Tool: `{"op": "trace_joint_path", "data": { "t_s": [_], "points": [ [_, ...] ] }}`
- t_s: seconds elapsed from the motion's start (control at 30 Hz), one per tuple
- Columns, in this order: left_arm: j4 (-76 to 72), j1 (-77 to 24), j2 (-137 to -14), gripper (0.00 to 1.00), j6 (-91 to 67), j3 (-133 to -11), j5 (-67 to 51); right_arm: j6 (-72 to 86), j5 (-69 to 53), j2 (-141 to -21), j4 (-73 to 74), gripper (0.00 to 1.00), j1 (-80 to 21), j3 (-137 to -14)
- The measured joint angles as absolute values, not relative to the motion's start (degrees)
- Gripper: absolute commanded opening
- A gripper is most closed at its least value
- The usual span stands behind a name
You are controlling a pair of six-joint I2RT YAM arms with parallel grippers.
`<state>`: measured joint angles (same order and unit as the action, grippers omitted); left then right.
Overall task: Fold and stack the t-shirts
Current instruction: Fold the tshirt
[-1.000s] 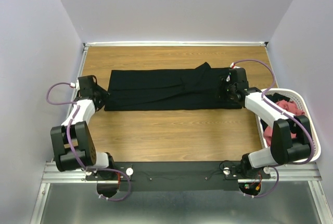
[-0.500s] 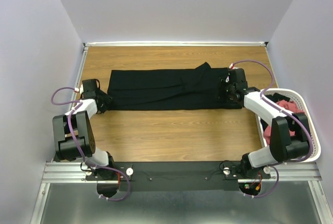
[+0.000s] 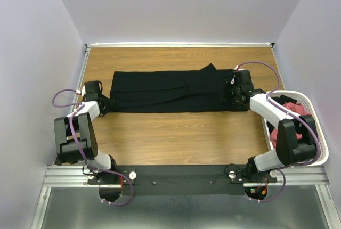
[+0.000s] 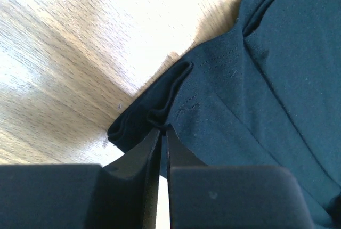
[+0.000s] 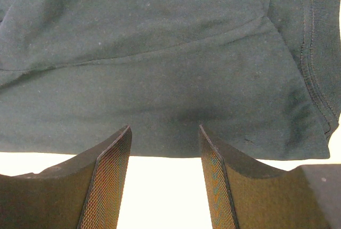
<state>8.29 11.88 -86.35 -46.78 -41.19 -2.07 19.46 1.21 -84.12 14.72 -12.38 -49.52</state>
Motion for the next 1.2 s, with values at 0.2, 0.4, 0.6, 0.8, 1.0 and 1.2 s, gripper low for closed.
{"op": "trace_joint_path", "data": {
  "t_s": [0.2,0.4,0.6,0.8,1.0,1.2],
  "points": [
    [8.5,11.9,-86.3,0.0,-46.5,-41.4,-2.1,19.5,1.2,-84.1,14.7,0.61,-12.4,-49.5],
    [9.3,11.9,-86.3,0.0,-46.3,-42.8,-2.1,19.5,1.2,-84.1,14.7,0.61,-12.4,-49.5],
    [10.0,11.9,-86.6,0.0,-46.3,-47.5,-2.1,19.4,1.2,-84.1,14.7,0.61,-12.4,-49.5],
    [9.9,11.9,-89.7,0.01,-46.4,-52.4,-2.2,19.4,1.2,-84.1,14.7,0.61,-12.4,-49.5],
    [9.8,11.9,-93.8,0.09,-46.3,-55.2,-3.2,19.1,-0.3,-84.1,14.7,0.61,-12.4,-49.5],
    [7.3,11.9,-95.7,0.49,-45.7,-55.4,-7.6,18.0,-2.4,-84.1,14.7,0.61,-12.7,-49.5]
  ]
}}
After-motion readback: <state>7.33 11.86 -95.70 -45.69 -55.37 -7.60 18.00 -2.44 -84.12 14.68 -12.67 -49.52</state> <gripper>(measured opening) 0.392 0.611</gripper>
